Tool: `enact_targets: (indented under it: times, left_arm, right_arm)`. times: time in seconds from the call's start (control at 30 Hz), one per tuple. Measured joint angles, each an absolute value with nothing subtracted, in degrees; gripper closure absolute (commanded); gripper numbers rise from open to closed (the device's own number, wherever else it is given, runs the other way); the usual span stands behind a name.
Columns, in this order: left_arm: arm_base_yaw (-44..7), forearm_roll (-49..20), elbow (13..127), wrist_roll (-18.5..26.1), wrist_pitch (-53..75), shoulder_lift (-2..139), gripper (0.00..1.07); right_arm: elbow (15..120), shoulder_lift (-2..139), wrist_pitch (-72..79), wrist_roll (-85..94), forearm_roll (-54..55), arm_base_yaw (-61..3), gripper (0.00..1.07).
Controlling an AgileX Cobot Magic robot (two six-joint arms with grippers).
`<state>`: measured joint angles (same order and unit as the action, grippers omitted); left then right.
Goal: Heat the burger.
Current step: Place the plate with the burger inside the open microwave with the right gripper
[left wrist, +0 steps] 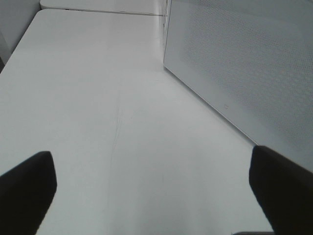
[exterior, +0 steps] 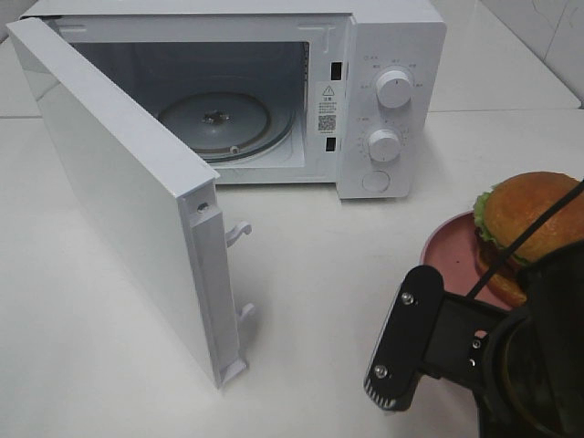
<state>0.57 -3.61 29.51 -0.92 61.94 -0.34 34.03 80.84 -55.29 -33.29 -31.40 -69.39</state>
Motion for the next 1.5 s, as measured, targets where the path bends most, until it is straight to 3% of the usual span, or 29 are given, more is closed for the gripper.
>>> enact_targets:
  times: [0.2,1.5]
  left_arm:
    - [0.6,-3.6,29.5,-0.9,61.9,-0.3,0.07]
    - [0.6,-3.6,29.5,-0.9,61.9,-0.3,0.07]
  right_arm:
    - [34.0,80.8,-54.4,-28.4,-31.7,-72.4,1.07]
    - [33.6,80.8,-41.6,-8.8,-45.0,-72.4,1.07]
